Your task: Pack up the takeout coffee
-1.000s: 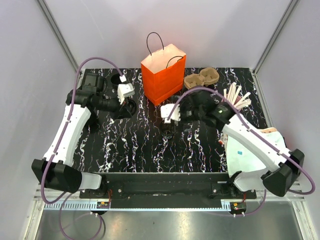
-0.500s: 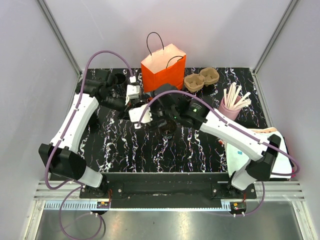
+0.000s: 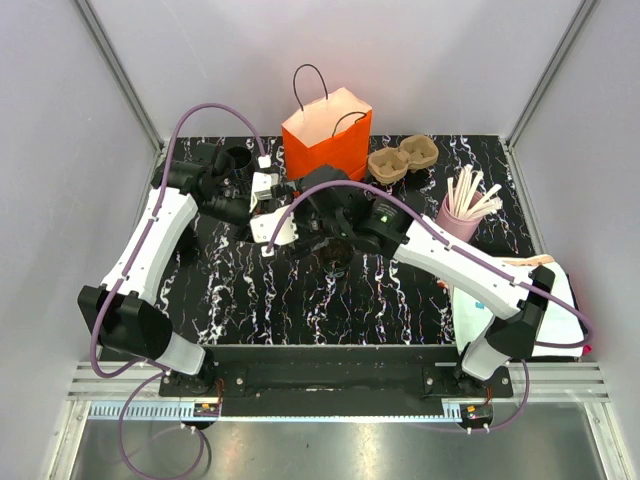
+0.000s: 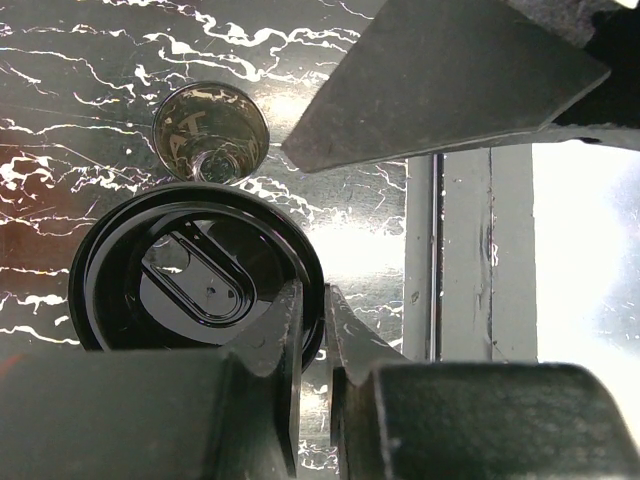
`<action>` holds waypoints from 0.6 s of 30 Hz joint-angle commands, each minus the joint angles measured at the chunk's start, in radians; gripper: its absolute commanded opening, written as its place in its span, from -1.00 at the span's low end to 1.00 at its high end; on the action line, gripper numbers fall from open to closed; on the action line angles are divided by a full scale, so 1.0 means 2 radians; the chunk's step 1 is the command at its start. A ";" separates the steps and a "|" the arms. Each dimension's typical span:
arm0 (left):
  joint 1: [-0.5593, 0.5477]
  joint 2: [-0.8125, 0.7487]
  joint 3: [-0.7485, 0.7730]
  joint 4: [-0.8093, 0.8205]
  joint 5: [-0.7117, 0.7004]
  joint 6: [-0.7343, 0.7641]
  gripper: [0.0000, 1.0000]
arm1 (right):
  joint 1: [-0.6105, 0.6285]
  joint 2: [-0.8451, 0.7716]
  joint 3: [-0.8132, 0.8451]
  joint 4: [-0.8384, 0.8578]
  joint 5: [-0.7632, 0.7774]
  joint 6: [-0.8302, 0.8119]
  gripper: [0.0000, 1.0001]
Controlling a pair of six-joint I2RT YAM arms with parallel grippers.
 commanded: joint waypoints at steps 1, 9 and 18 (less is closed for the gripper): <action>-0.010 -0.018 0.008 -0.092 0.026 0.008 -0.81 | 0.021 0.015 -0.003 -0.031 -0.015 -0.011 0.99; -0.008 -0.015 0.004 -0.092 0.035 -0.014 -0.85 | 0.027 -0.026 -0.063 -0.024 -0.015 0.006 0.99; -0.008 -0.011 -0.006 -0.092 0.043 -0.032 -0.85 | 0.033 -0.094 -0.171 0.041 0.017 -0.001 0.99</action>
